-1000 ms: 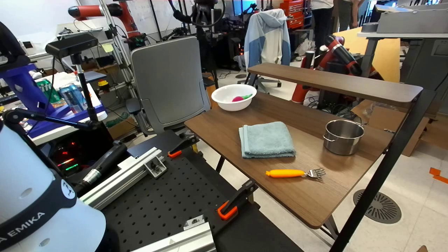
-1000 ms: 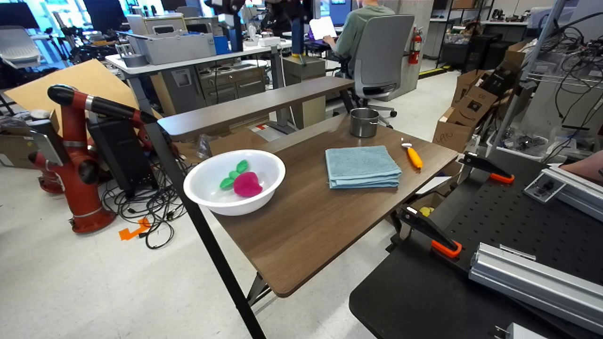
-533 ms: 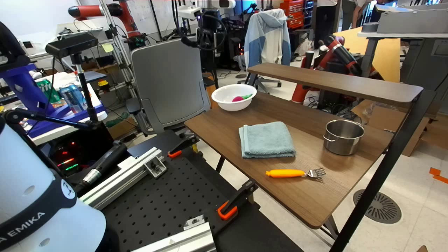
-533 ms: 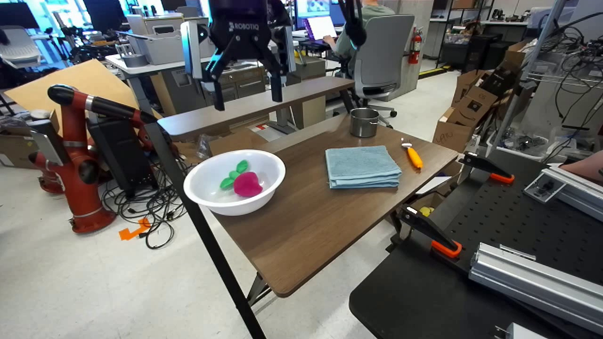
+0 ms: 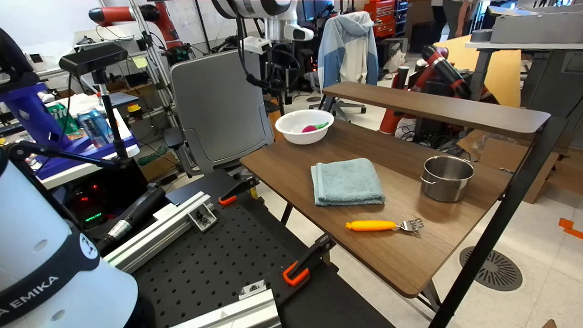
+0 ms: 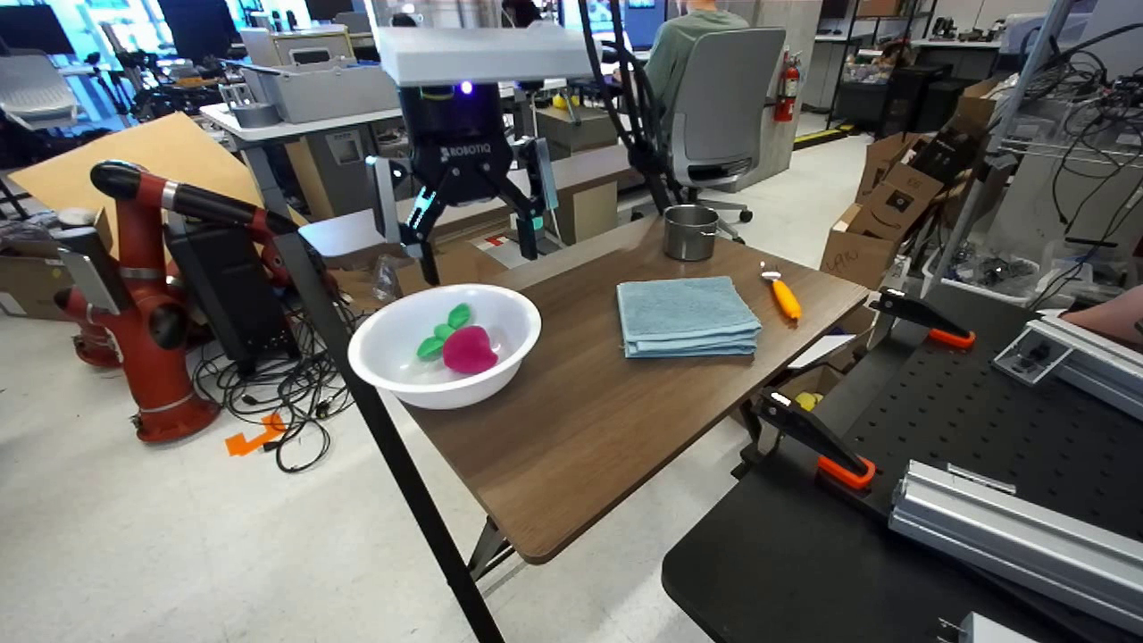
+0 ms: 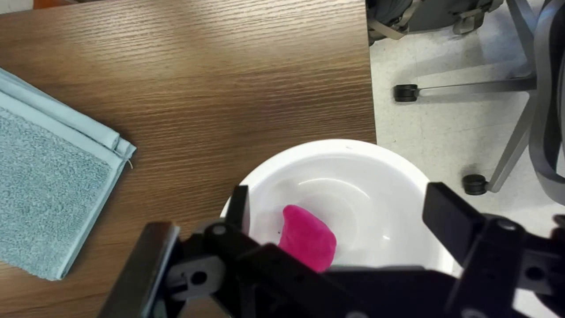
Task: Put the purple plushy on the table
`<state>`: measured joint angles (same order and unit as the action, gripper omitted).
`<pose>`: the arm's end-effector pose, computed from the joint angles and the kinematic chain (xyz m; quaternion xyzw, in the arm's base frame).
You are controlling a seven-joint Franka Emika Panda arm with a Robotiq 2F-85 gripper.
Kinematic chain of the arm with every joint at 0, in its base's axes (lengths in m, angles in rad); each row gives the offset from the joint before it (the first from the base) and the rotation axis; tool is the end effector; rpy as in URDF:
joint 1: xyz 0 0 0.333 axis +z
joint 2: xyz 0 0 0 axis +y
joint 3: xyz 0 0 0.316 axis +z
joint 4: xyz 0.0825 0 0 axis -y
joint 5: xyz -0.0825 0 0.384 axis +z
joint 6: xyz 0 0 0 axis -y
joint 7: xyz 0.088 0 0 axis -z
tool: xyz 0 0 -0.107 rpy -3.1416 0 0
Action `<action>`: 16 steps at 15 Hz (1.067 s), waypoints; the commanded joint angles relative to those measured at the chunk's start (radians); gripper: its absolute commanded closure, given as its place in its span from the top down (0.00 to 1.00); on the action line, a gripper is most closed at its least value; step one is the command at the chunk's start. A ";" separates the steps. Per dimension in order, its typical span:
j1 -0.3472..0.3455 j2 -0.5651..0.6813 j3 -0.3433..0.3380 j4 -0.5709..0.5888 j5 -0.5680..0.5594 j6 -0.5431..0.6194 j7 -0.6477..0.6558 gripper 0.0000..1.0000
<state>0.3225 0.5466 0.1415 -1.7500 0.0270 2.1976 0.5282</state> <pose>0.5879 0.2868 0.2549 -0.9966 0.0489 0.0641 0.0195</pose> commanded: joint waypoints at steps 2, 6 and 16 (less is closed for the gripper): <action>0.040 0.092 -0.044 0.084 -0.009 0.007 0.054 1.00; 0.047 0.152 -0.061 0.130 -0.003 0.006 0.084 1.00; 0.052 0.253 -0.096 0.226 -0.003 0.009 0.171 1.00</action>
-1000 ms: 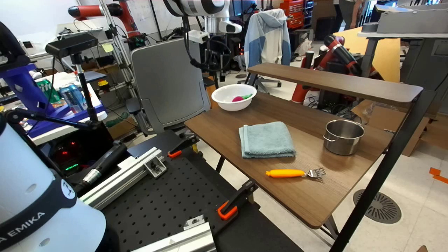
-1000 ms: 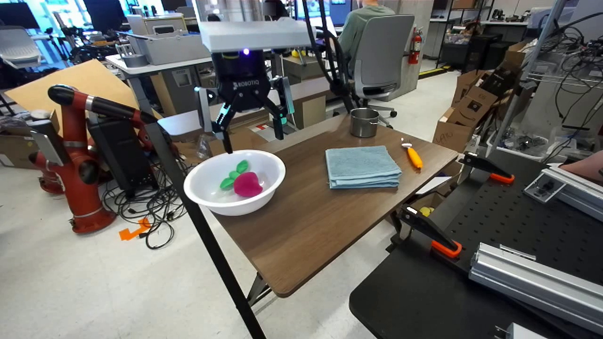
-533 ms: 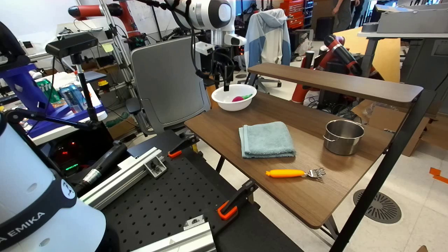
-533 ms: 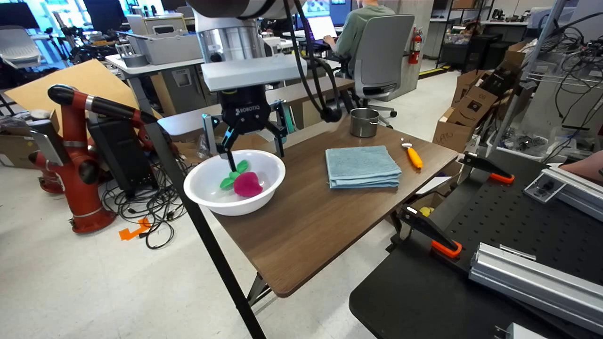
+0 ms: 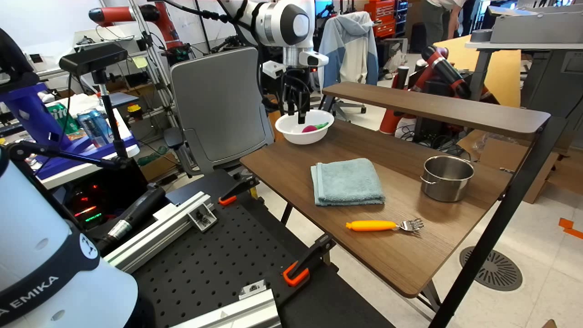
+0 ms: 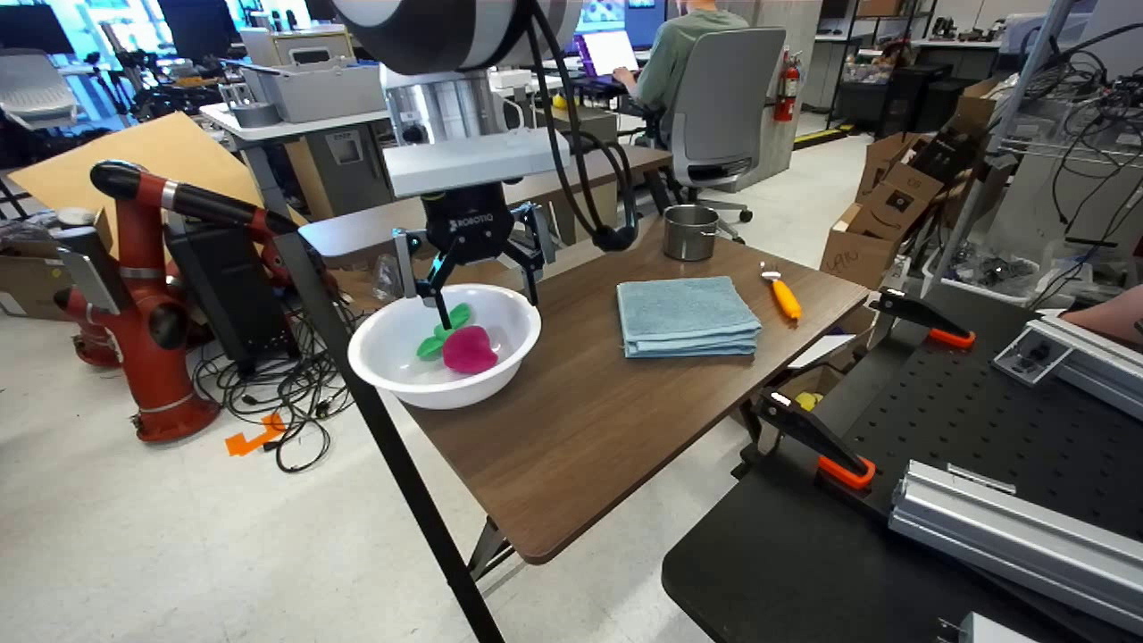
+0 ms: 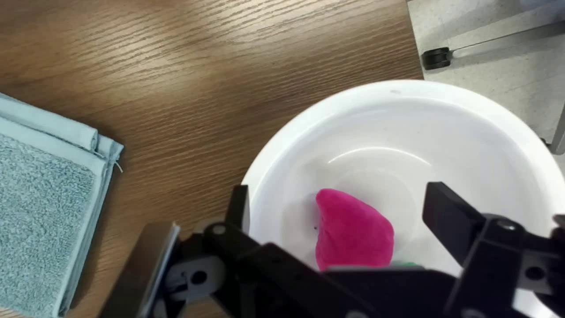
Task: Put the purple plushy on the table
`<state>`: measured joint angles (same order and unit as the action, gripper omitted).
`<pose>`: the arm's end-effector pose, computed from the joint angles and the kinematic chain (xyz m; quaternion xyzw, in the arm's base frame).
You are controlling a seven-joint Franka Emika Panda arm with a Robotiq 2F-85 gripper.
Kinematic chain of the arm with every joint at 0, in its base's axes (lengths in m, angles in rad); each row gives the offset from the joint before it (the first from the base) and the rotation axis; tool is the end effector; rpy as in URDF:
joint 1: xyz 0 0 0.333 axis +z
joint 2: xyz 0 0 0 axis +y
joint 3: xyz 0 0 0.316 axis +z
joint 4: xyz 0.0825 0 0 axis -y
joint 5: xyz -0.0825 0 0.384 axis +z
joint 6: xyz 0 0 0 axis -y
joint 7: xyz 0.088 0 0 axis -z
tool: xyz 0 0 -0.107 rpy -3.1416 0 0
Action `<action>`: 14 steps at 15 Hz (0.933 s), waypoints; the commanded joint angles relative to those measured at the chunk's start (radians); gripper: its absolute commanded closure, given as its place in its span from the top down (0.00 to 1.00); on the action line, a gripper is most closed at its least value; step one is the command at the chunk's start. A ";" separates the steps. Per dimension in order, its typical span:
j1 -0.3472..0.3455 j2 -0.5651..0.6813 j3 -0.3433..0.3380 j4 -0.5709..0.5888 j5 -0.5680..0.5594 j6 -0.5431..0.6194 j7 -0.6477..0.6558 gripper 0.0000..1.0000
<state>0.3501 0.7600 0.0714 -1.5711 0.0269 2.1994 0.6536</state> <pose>0.6281 0.2760 0.1838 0.9885 -0.1321 -0.0740 0.0028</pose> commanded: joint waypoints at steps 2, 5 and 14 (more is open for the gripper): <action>0.024 0.060 -0.030 0.066 -0.003 0.008 0.064 1.00; 0.025 0.088 -0.037 0.094 -0.004 0.008 0.088 1.00; 0.026 0.162 -0.045 0.183 -0.005 0.002 0.140 1.00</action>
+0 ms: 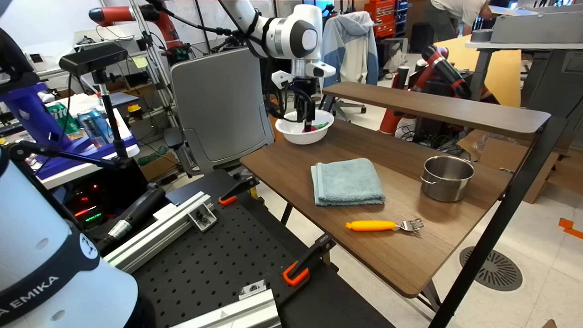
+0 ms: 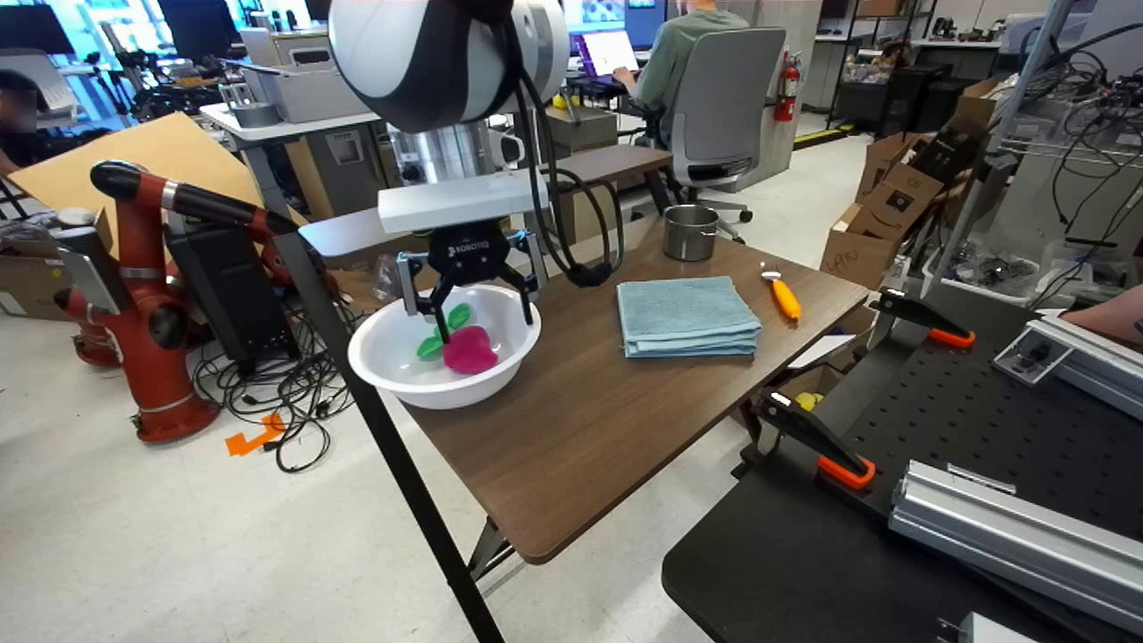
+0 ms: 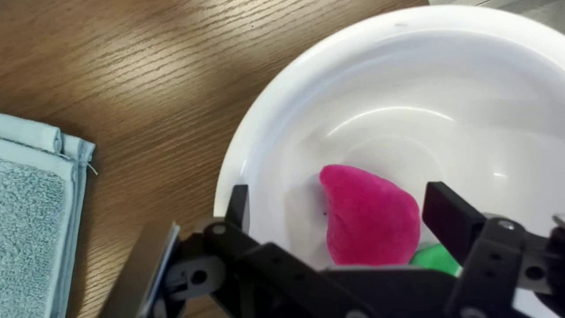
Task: Put the purple plushy on the table
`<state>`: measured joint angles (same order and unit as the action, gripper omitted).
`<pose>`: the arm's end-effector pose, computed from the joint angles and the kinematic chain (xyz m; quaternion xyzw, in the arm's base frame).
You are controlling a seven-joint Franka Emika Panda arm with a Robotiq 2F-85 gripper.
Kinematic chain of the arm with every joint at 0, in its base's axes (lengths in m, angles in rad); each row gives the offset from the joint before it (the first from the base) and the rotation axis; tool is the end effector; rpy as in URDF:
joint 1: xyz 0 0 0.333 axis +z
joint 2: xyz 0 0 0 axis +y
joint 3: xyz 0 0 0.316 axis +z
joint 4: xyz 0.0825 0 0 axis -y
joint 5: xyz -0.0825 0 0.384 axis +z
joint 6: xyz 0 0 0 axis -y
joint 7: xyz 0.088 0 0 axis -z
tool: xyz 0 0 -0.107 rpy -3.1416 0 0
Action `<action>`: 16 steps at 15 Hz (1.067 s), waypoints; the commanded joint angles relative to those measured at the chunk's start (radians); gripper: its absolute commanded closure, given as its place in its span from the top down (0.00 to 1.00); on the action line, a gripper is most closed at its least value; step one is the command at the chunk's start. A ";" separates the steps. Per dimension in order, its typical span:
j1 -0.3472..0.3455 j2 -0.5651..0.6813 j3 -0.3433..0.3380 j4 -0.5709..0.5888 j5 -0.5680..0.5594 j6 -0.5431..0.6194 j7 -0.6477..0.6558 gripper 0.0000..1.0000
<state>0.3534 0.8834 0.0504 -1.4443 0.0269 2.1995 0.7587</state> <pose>0.6513 0.2729 0.1493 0.9788 -0.1923 -0.0698 0.0096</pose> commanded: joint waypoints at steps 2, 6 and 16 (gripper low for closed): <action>0.024 0.054 -0.026 0.075 -0.006 0.001 0.043 1.00; 0.026 0.078 -0.029 0.105 -0.006 -0.007 0.058 1.00; 0.035 0.117 -0.043 0.157 -0.014 -0.032 0.102 0.51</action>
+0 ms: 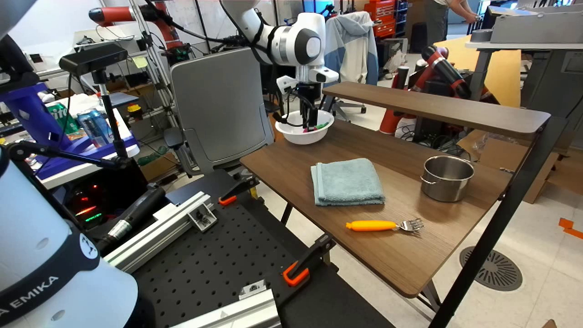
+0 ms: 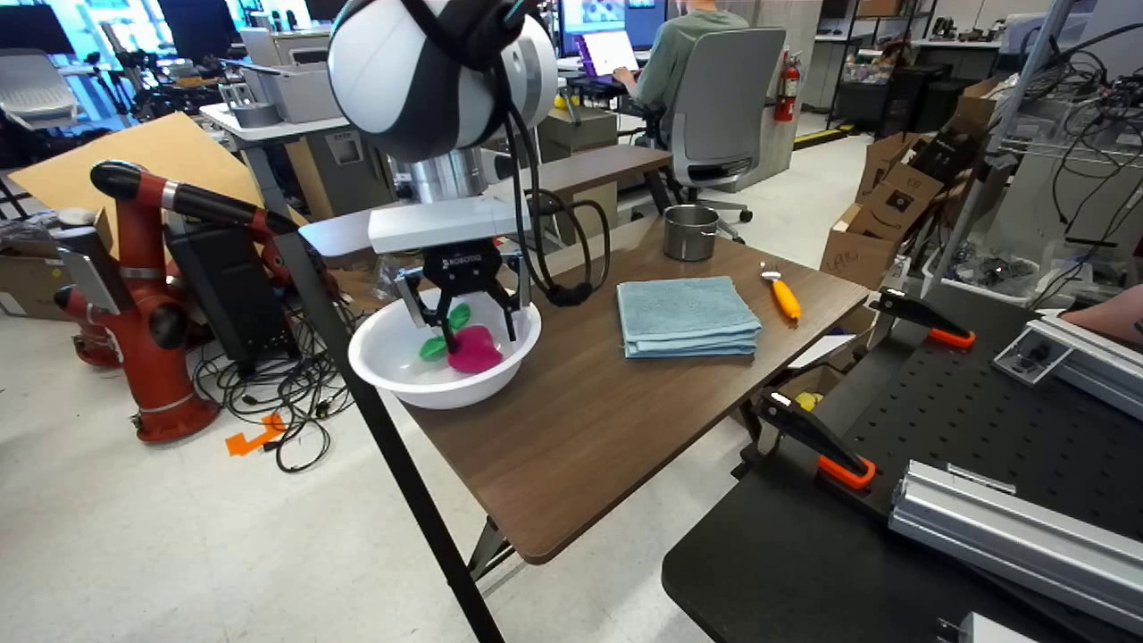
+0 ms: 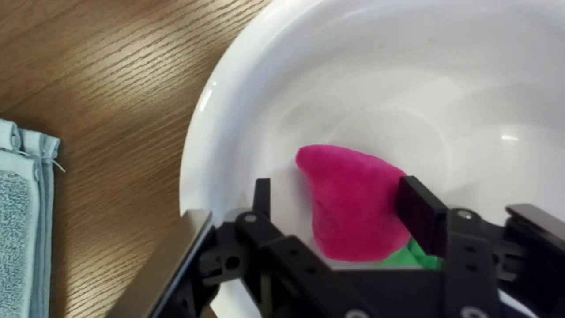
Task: Put the purple plushy on the table
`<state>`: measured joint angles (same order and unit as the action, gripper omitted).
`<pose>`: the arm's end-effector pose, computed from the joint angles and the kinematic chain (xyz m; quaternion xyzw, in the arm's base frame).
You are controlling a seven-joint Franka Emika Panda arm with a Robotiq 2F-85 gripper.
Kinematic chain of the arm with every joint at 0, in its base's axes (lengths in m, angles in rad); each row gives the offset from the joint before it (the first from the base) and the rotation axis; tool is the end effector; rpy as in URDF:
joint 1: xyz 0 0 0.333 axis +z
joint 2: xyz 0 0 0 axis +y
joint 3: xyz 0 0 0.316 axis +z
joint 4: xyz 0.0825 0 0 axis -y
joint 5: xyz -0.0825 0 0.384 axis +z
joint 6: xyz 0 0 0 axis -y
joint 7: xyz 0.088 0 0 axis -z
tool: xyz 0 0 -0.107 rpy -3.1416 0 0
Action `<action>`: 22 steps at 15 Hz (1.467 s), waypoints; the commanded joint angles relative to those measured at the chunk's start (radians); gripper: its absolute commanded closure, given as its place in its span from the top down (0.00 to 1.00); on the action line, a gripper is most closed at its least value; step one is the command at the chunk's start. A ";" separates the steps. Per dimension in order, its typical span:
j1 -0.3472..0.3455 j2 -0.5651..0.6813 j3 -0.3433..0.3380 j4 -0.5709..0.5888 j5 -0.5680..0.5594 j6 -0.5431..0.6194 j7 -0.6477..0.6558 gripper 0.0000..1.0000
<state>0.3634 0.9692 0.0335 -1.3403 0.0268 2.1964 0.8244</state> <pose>0.6675 0.2755 0.1303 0.9721 -0.2263 -0.0602 0.0121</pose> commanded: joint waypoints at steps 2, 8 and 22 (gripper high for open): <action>0.028 0.034 -0.028 0.058 -0.014 -0.031 0.042 0.35; 0.029 0.035 -0.026 0.061 -0.013 -0.030 0.045 0.00; 0.019 -0.111 0.024 -0.043 0.003 -0.046 -0.024 0.01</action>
<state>0.3822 0.9265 0.0517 -1.3166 0.0265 2.1716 0.8251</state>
